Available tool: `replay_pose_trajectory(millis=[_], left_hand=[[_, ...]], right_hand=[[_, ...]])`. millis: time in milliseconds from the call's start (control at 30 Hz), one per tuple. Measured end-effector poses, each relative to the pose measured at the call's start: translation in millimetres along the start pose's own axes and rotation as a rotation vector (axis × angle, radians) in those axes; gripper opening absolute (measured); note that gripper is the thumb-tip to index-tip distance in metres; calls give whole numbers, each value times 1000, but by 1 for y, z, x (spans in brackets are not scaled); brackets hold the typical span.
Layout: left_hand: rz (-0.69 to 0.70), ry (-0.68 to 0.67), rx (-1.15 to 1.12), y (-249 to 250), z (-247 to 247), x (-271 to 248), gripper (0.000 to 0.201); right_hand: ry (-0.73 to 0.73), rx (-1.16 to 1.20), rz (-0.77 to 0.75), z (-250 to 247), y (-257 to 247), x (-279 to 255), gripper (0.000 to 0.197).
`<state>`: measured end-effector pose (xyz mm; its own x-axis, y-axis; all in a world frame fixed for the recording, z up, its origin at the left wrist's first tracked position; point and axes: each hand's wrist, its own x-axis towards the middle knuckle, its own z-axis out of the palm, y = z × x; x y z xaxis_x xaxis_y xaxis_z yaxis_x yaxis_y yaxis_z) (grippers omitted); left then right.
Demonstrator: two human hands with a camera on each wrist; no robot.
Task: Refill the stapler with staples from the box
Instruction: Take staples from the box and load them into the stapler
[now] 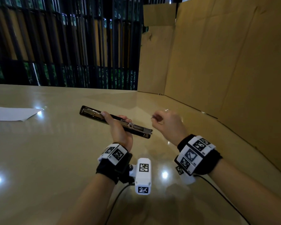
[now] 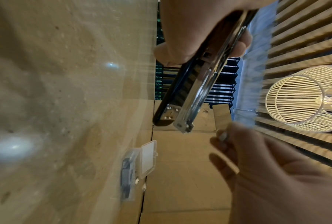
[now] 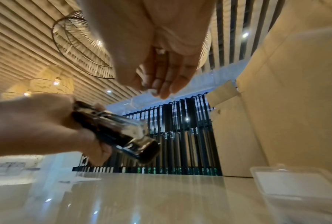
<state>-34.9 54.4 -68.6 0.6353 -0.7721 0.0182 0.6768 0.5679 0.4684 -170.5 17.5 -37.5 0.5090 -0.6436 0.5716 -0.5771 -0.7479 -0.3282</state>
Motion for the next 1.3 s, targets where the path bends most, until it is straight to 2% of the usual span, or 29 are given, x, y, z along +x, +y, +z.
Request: replay_pose_trajectory(millis=[100, 200, 833, 933, 1033, 1133, 1233, 1300], left_hand=[[18, -6, 19, -1, 2, -1, 58], [21, -23, 31, -2, 2, 0, 58], [-42, -8, 30, -1, 5, 0, 59], [-52, 7, 30, -1, 3, 1, 60], [-41, 8, 26, -1, 3, 1, 60], [-32, -14, 5, 2, 4, 0, 61], [-19, -27, -27, 5, 8, -2, 61], [-27, -31, -33, 5, 9, -3, 61]], right_hand=[[-3, -18, -217, 8, -17, -9, 13], [14, -59, -271, 19, -22, -12, 17], [-22, 41, -247, 21, -19, -11, 15], [-68, 62, -200, 21, -18, -9, 17], [-110, 142, -86, 21, -16, -6, 20], [-85, 237, -25, 18, -10, -4, 18], [-32, 289, -54, 14, -5, -5, 31], [-95, 202, -159, 13, -5, -8, 45]])
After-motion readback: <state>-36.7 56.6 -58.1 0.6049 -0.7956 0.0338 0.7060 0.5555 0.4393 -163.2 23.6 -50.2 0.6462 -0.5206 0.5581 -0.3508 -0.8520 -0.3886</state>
